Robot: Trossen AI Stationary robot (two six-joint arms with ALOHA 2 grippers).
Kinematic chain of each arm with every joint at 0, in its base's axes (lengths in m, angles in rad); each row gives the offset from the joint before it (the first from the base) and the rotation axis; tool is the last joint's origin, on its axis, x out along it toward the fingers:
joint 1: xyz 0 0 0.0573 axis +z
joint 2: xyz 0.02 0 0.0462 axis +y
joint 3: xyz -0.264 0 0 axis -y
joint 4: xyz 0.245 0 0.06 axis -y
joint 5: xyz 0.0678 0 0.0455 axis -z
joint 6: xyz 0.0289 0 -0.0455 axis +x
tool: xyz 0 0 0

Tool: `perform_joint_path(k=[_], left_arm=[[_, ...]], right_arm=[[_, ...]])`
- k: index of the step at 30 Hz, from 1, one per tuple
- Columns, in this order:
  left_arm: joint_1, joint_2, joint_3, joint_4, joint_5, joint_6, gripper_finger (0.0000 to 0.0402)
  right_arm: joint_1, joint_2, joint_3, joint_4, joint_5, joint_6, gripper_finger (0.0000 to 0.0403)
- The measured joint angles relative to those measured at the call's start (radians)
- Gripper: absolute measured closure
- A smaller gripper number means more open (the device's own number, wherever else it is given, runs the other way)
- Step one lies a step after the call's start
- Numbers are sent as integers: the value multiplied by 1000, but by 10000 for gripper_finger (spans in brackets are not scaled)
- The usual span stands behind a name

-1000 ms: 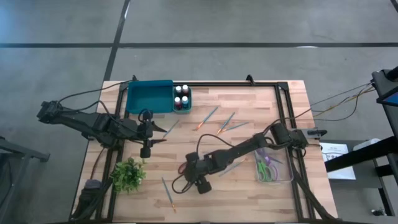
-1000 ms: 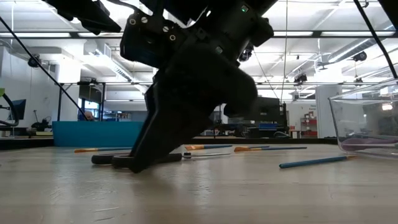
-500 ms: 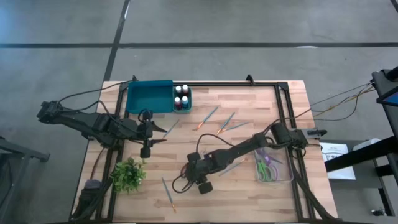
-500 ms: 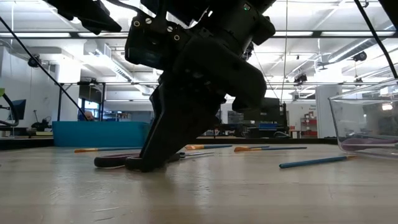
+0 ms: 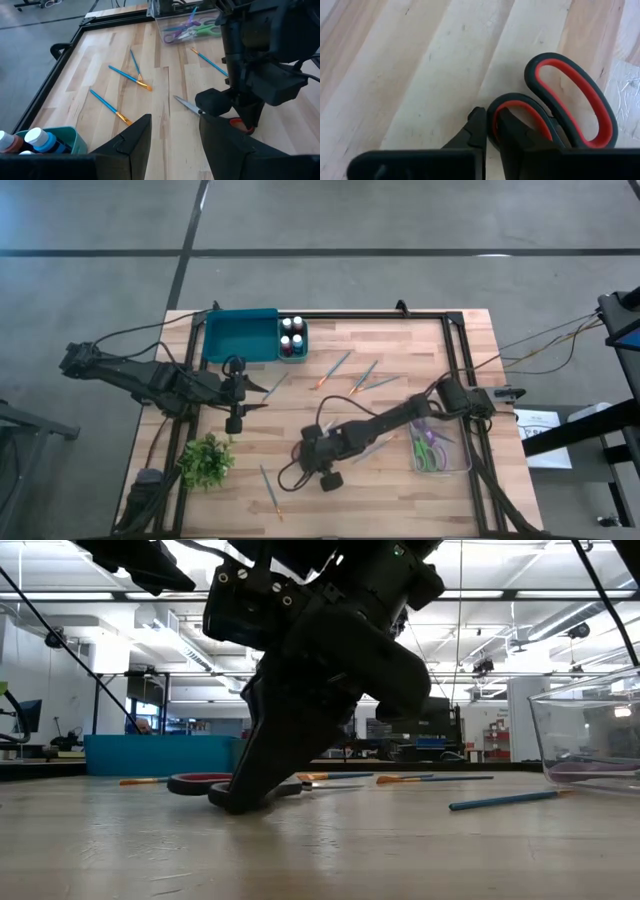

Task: Pick & Place Paint Supplies
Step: Put the black scissors into the transparent bin

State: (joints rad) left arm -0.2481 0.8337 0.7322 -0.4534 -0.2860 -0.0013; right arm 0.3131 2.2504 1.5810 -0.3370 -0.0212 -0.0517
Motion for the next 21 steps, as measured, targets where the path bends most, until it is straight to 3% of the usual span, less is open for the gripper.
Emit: perform_joint_path(k=[8,21], left_arm=[[0,0,0,0,0,0,229],[0,-1,0,3,2,0,229]], right_arm=[[55,-76,-5,-36,71,7,393],[182,-259,-2,-168,360,96,394]])
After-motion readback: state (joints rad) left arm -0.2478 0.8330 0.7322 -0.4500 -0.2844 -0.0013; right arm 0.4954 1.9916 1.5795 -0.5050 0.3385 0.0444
